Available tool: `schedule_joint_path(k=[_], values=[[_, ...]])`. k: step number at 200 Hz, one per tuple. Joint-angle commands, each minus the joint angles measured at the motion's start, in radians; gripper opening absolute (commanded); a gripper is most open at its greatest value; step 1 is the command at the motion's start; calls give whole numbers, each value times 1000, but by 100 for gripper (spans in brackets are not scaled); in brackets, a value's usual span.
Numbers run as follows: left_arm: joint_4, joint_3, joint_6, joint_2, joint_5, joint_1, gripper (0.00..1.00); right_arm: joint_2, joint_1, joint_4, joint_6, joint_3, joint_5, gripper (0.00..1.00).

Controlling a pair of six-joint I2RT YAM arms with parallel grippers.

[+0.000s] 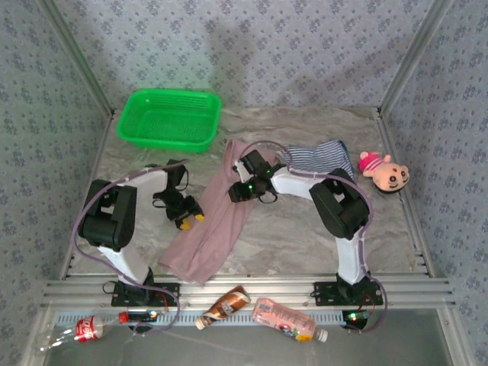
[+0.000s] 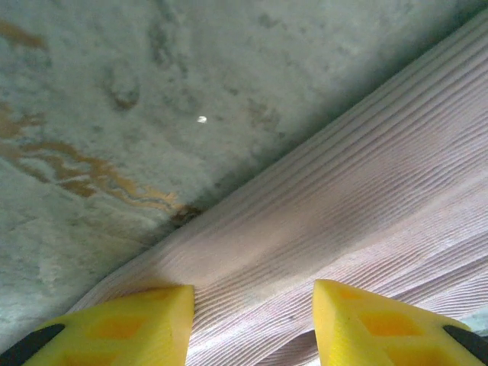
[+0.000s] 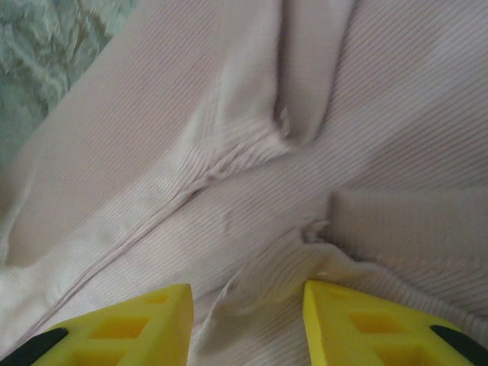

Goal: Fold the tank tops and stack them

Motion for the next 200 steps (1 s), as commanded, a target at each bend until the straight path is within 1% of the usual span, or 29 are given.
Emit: schedule_joint_path(k=[1,24,54,74,96,116,138,148,178,200], values=[[96,-21,-48,22,25,-2,46,65,-40,-72,-108,66,50,44],[92,1,-55,19,20,-7,46,112,-70,-106,-163,146,29,44],[0,67,-26,-31,-65,-2,46,124,-105,-103,-217,198,-5,46],[-85,71,-19,-85,-98,1,47,58,-106,-71,-250,171,-47,49],[-184,15,-7,-160,-113,-2,48,-72,-74,8,-305,73,-67,55],[-260,-75,-11,-234,-127,-7,49,-186,-11,66,-347,-53,-87,59],[-282,-174,-24,-316,-124,-9,49,-283,102,124,-369,-214,-71,62],[-279,-207,-23,-332,-115,-8,49,-317,159,166,-365,-275,-40,63],[-218,-296,-44,-351,-96,-13,50,-329,356,251,-378,-366,37,64],[-132,-316,-86,-354,-58,-26,50,-300,444,284,-381,-374,81,64]])
